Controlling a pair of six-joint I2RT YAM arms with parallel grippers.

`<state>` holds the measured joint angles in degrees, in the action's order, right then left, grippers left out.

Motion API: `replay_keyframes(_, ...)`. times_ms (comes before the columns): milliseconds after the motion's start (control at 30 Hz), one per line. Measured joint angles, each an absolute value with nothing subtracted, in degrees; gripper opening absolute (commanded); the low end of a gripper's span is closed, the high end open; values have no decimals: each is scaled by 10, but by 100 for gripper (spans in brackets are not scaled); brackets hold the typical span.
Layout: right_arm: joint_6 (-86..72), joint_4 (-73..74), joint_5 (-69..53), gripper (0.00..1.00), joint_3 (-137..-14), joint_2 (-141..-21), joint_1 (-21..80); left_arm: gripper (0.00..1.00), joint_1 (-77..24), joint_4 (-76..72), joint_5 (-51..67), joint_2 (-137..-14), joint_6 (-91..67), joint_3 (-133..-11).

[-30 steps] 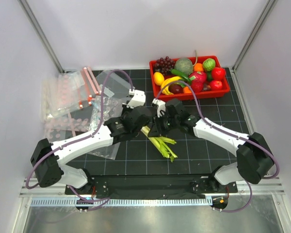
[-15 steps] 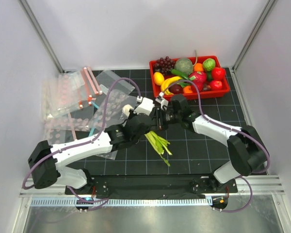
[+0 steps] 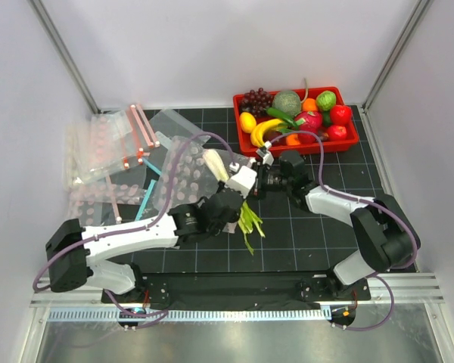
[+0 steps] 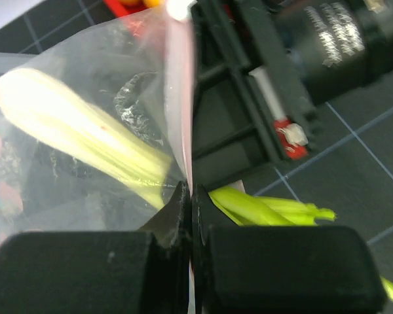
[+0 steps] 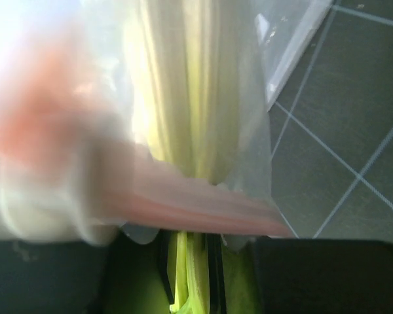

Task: Place the food in the zip-top bag and seal the zipper
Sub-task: Place the fake vegetable in the zipper food storage bag.

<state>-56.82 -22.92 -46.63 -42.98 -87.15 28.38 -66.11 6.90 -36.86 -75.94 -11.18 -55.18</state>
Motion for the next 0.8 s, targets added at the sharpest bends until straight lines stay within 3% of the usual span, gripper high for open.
replay_keyframes(167, -597, -248, -464, 8, -408, -875, 266, 0, -712, 65, -391, -811, -83, -578)
replay_keyframes(267, -604, -256, -464, 21, -401, -878, 260, 0, -731, 66, -417, -837, -72, -593)
replay_keyframes(400, -574, -220, -454, 51, -405, -877, 257, 0, -734, 70, -444, -845, -72, -599)
replay_keyframes(500, -526, -158, -430, 60, -421, -866, 256, 0, -729, 83, -457, -845, -83, -603)
replay_keyframes(800, -441, -69, -356, 68, -439, -792, 255, 0, -661, 131, -456, -845, -138, -613)
